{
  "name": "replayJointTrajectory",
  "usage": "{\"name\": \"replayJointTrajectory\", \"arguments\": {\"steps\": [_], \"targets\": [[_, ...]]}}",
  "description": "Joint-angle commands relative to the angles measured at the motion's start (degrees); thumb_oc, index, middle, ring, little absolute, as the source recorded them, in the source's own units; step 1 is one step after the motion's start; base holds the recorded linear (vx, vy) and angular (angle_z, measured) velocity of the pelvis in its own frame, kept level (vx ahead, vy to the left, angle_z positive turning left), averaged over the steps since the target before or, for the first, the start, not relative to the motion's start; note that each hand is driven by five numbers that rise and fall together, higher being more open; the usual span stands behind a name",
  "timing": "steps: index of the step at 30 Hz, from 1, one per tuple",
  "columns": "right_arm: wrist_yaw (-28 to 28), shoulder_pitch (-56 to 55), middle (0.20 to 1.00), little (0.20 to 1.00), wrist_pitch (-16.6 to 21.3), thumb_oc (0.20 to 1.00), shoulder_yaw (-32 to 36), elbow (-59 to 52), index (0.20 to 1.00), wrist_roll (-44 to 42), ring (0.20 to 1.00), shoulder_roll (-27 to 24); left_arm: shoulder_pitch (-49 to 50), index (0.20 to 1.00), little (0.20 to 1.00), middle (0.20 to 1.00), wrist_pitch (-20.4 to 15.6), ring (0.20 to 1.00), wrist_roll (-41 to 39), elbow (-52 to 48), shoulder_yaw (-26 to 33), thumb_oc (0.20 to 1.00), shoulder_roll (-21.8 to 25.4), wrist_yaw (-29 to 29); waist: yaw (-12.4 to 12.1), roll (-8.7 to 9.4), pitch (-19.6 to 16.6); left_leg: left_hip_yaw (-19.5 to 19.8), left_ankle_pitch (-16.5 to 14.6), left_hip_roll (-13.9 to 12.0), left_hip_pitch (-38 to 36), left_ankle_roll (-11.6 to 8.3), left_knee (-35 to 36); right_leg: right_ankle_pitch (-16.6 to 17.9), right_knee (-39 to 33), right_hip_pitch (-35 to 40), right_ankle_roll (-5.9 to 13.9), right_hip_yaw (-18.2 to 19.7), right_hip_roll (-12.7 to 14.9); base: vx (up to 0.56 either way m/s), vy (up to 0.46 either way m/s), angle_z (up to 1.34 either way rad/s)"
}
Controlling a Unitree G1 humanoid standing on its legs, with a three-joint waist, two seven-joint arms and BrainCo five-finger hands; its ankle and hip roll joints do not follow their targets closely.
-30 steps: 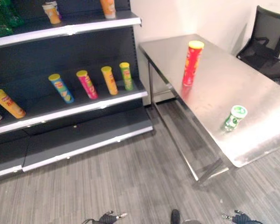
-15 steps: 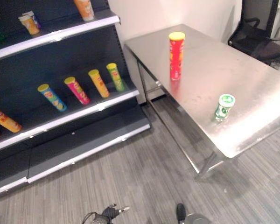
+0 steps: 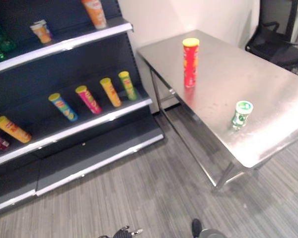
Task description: Put the goods on the table back onto the shelves and tidy them up.
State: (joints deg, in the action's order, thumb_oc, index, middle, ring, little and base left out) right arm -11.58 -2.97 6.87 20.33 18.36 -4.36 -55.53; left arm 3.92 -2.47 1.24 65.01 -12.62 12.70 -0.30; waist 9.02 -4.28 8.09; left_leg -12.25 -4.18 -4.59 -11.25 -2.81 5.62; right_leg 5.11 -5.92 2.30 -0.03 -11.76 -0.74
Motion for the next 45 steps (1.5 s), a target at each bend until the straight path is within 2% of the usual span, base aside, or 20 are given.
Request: {"name": "replayJointTrajectory", "arguments": {"steps": [1, 4, 10, 15, 22, 26, 33, 39, 40, 45], "targets": [[1.4, 6.2, 1.0, 1.0, 2.2, 1.0, -5.9, 6.0, 1.0, 1.8, 1.0, -1.2, -3.4, 1.0, 1.0, 1.0, -1.0, 1.0, 0.3, 2.4, -0.6, 1.0, 4.0, 0.4, -2.7, 4.92, -1.6, -1.3, -1.7, 1.9, 0.5, -0.32, -0.6, -10.8, 0.9, 5.4, 4.39, 1.7, 2.0, 0.0, -0.03, 0.16], [2.5, 12.9, 1.0, 1.0, 1.8, 1.0, -14.1, 11.5, 1.0, 1.9, 1.0, -1.6, -3.6, 1.0, 1.0, 1.0, -1.0, 1.0, 0.0, 3.4, -1.2, 1.0, 4.3, 0.9, -4.0, 5.31, -1.6, -0.3, -1.4, 2.0, 0.6, -0.55, -0.6, -11.1, 0.9, 6.0, 4.13, 0.9, 2.0, 0.0, -0.047, 0.17], [3.7, 18.2, 1.0, 1.0, 1.7, 1.0, -20.2, 16.1, 1.0, -0.5, 1.0, -0.8, -3.8, 1.0, 1.0, 1.0, -1.1, 1.0, -0.9, 4.3, -1.2, 1.0, 4.6, 1.6, -4.9, 5.63, -1.5, 1.3, -0.9, 2.0, 1.1, -0.89, -0.6, -11.5, 0.9, 6.3, 3.78, -0.4, 2.1, 0.0, -0.039, 0.28], [4.4, 20.3, 1.0, 1.0, 1.6, 1.0, -23.3, 15.6, 1.0, -1.0, 1.0, -0.6, -3.5, 1.0, 1.0, 1.0, -1.0, 1.0, -2.0, 5.2, -0.5, 1.0, 4.5, 2.4, -6.0, 5.85, -1.3, 3.2, 0.0, 1.8, 2.0, -1.44, -0.6, -11.9, 0.9, 6.4, 3.4, -2.3, 2.2, 0.0, -0.071, 0.23], [5.0, 20.2, 1.0, 1.0, 1.7, 1.0, -24.2, 15.8, 1.0, -0.7, 1.0, -0.5, -3.2, 1.0, 1.0, 1.0, -1.0, 1.0, -2.3, 5.3, -0.3, 1.0, 4.1, 2.6, -6.4, 5.94, -1.4, 3.5, 0.0, 1.7, 2.0, -1.5, -0.6, -12.1, 0.9, 6.5, 3.29, -2.8, 2.1, 0.0, -0.019, 0.11], [5.9, 24.9, 1.0, 1.0, 1.1, 1.0, -30.2, 21.8, 1.0, -0.3, 1.0, 1.2, -2.8, 1.0, 1.0, 1.0, -1.0, 1.0, -2.8, 5.2, -0.4, 1.0, 4.5, 2.7, -7.5, 6.43, -1.6, 2.6, -0.2, 1.5, 1.6, -1.48, -0.6, -11.9, 0.9, 6.8, 3.63, -2.8, 2.1, -0.01, -0.004, -0.01], [6.1, 29.7, 1.0, 1.0, 0.1, 1.0, -34.7, 26.8, 1.0, 0.5, 1.0, 2.2, -2.8, 1.0, 1.0, 1.0, -1.1, 1.0, -3.2, 5.3, -1.1, 1.0, 4.6, 2.9, -8.2, 6.84, -1.7, 2.6, 0.0, 1.2, 1.4, -1.75, -0.6, -12.0, 0.9, 7.2, 3.6, -3.3, 2.1, 0.0, -0.001, 0.0], [5.2, 30.4, 1.0, 1.0, 0.1, 1.0, -34.7, 26.8, 1.0, 1.1, 1.0, 2.2, -2.9, 1.0, 1.0, 1.0, -1.1, 1.0, -3.6, 5.6, -1.1, 1.0, 4.4, 3.3, -8.4, 7.07, -1.5, 3.5, 0.2, 1.1, 1.7, -1.99, -0.6, -12.4, 0.9, 7.4, 3.36, -3.9, 1.9, 0.0, -0.016, 0.05], [5.4, 30.4, 0.2, 0.2, 0.0, 0.2, -34.9, 27.1, 0.2, 1.1, 0.2, 2.1, -2.9, 1.0, 1.0, 1.0, -1.1, 1.0, -3.7, 5.6, -1.1, 1.0, 4.5, 3.3, -8.4, 7.1, -1.5, 3.6, 0.2, 1.1, 1.8, -2.02, -0.6, -12.5, 0.9, 7.4, 3.36, -4.0, 1.9, 0.0, 0.0, 0.0], [6.0, 28.8, 0.2, 0.2, 0.0, 0.2, -34.6, 25.5, 0.2, 1.7, 0.2, 1.2, -3.0, 1.0, 1.0, 1.0, -1.1, 1.0, -3.6, 5.5, -0.9, 1.0, 4.6, 3.0, -8.2, 7.17, -1.4, 3.8, 0.0, 1.0, 1.6, -2.07, -0.6, -12.8, 0.9, 7.6, 3.2, -3.9, 1.7, 0.0, 0.0, 0.0]]}}
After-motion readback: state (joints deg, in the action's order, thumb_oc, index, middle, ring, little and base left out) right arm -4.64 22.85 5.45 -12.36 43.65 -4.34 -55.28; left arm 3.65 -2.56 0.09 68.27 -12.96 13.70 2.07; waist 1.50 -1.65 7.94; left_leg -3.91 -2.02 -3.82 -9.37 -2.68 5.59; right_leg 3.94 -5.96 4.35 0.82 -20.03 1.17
